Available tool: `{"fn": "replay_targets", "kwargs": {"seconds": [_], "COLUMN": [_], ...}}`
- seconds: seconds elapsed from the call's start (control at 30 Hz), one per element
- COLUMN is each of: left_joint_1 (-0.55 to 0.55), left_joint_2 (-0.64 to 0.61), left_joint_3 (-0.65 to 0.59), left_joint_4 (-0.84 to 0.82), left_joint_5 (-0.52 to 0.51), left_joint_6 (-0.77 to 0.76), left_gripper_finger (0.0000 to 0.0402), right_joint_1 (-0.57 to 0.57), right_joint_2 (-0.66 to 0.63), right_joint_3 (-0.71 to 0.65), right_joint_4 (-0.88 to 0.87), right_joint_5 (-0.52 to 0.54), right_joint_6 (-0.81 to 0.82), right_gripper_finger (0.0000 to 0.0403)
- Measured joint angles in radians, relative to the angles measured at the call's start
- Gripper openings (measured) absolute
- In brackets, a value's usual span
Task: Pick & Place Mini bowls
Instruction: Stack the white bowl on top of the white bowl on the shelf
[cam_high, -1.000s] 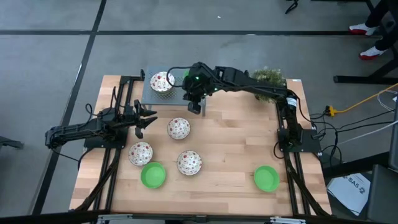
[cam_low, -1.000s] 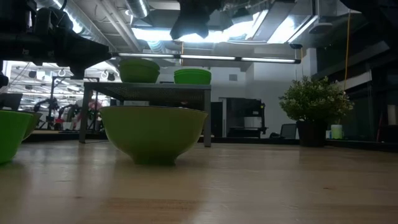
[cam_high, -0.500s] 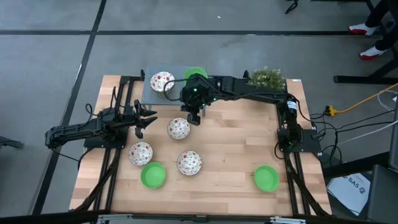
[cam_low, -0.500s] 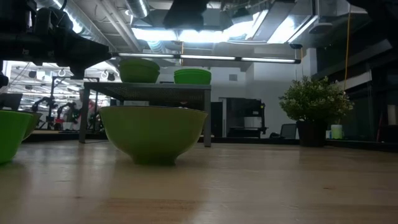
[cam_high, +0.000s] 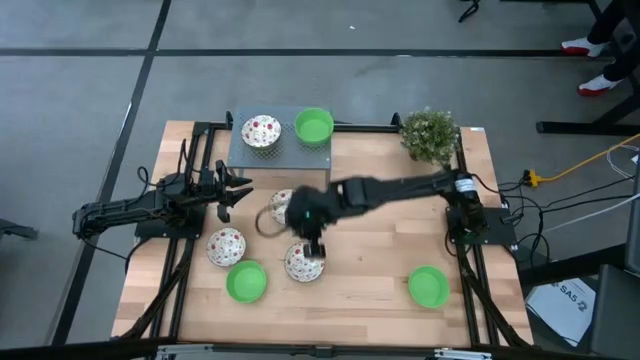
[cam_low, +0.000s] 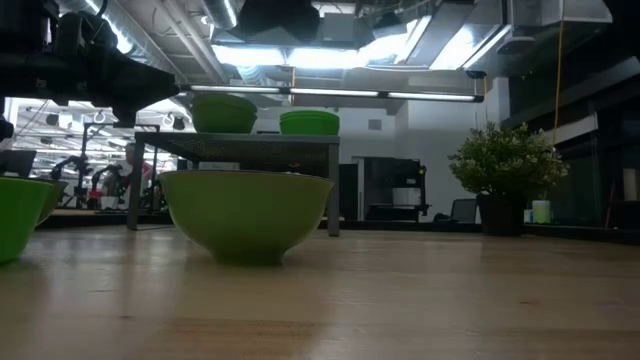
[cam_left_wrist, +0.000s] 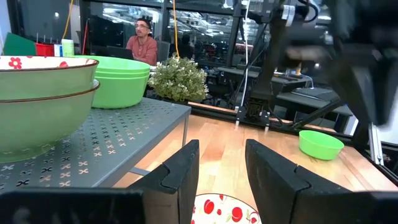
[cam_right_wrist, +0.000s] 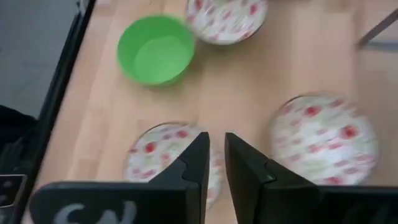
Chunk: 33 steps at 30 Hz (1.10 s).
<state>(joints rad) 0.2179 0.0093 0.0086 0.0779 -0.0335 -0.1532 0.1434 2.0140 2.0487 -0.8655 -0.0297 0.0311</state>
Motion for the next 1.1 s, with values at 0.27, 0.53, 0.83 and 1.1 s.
{"fn": "replay_targets", "kwargs": {"seconds": [0.27,0.53,0.83,1.1], "left_joint_1": [0.0,0.0,0.0,0.0], "left_joint_2": [0.0,0.0,0.0,0.0], "left_joint_3": [0.0,0.0,0.0,0.0], "left_joint_4": [-0.001,0.0,-0.001,0.0], "left_joint_5": [0.0,0.0,0.0,0.0], "left_joint_6": [0.0,0.0,0.0,0.0], "left_gripper_finger": [0.0125,0.0125,0.0125,0.0125], "right_joint_1": [0.149,0.245,0.281,0.28], "right_joint_2": [0.001,0.001,0.001,0.001], "right_joint_3": [-0.128,-0.271,-0.45,-0.554], "right_joint_4": [0.049,0.161,0.341,0.409], "right_joint_5": [0.029,0.146,0.17,0.28], "right_joint_6": [0.321,0.433,0.293,0.152], "right_gripper_finger": [0.0079,0.0177,0.0205,0.0187]}}
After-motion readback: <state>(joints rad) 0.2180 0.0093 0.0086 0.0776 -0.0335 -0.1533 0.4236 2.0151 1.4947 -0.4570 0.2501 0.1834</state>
